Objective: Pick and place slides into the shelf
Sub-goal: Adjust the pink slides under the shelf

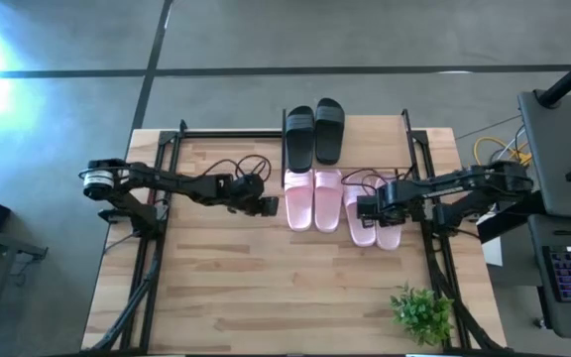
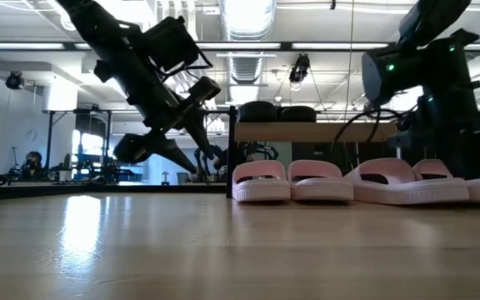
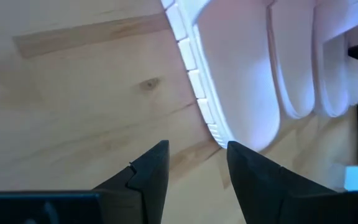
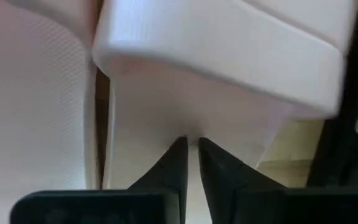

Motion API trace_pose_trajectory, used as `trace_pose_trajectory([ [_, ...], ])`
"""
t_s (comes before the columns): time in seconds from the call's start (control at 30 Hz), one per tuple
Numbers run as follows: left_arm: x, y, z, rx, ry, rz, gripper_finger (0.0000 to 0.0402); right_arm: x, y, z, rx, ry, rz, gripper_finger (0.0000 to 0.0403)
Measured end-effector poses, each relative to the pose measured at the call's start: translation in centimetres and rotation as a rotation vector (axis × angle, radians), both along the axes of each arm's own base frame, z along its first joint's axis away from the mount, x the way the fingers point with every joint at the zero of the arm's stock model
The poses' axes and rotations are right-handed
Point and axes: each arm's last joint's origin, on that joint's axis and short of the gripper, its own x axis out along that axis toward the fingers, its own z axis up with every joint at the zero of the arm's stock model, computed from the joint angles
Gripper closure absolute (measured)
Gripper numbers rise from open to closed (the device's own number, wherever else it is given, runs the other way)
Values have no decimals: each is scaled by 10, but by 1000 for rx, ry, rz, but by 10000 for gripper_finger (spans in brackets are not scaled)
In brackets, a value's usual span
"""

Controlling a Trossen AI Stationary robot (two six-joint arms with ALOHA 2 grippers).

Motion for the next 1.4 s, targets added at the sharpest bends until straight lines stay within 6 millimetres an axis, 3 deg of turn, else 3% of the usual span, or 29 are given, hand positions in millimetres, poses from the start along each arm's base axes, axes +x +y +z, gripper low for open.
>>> trace_pose_trajectory([
  [0.13,-1,7,1,15,-2,-33,254,11,-1,-7,5,45,11,375],
  [0.23,-2,9,0,21,2,-57,254,20,-2,-3,-19,69,17,375],
  [0.33,-2,9,0,30,3,-86,254,35,-9,6,-71,-13,27,375],
  [0.63,-3,12,-1,50,5,-123,254,47,-26,16,-95,14,43,375],
  [1.03,-3,11,-2,44,4,-140,254,25,2,60,65,104,79,374],
  [1.4,-4,11,-2,63,6,-157,254,-11,20,26,125,274,26,374],
])
